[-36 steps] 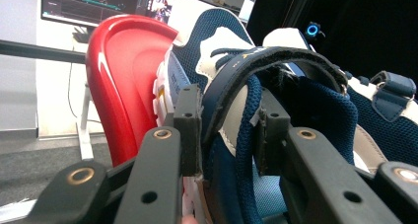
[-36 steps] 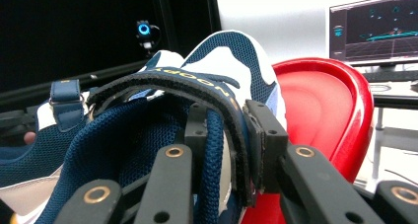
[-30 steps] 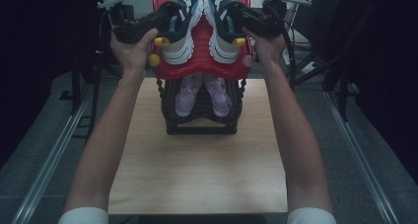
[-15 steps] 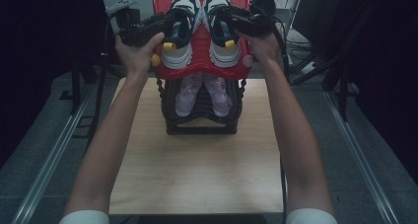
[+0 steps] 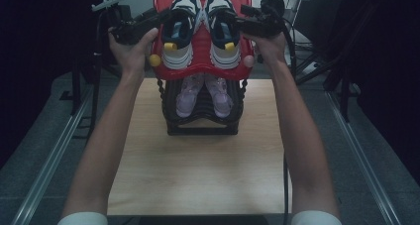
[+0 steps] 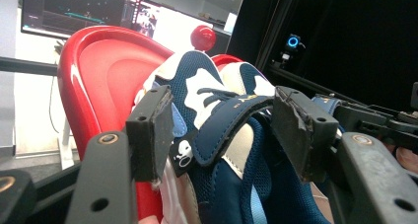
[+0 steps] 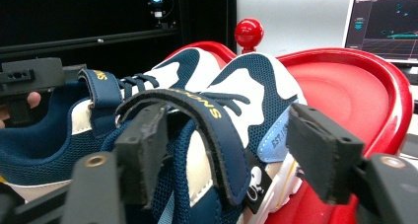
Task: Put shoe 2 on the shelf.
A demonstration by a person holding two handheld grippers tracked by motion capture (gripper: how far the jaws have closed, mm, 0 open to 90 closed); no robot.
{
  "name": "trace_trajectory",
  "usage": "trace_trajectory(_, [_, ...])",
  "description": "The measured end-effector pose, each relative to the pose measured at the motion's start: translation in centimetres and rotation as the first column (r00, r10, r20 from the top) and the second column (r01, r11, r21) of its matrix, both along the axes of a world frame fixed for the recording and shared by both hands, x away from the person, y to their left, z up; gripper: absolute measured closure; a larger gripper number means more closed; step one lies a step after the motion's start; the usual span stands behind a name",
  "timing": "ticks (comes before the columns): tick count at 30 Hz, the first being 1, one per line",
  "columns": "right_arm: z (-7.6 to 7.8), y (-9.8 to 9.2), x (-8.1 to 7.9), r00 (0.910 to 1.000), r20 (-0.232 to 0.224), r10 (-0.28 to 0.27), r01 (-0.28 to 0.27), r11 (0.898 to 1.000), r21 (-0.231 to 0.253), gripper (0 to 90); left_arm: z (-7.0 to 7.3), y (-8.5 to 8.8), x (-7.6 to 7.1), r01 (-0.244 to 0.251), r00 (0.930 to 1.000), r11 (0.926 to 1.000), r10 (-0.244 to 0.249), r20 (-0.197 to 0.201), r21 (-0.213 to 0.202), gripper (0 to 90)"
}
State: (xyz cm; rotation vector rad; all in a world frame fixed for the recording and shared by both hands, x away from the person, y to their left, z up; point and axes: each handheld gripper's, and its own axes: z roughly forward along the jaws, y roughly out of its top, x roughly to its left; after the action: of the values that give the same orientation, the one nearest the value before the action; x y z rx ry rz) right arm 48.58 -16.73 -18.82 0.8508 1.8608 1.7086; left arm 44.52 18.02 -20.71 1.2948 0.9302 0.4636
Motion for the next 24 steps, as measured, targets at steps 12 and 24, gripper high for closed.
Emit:
trace_trajectory(12, [-0.3,-1.1,-1.5,0.9985,0.017,0.052,-0.052,0.998,0.040,33.7,-0.7,1.5,-1.0,-0.006,0.9999,0.9998,0.006,-0.015,-0.017,41.9])
trace_trajectory(24, [-1.2,-3.5,-3.1,0.9972,0.038,0.064,-0.067,0.994,0.084,36.1,-1.4,3.3,-2.7,-0.014,0.9998,0.9996,0.014,-0.010,-0.025,41.9])
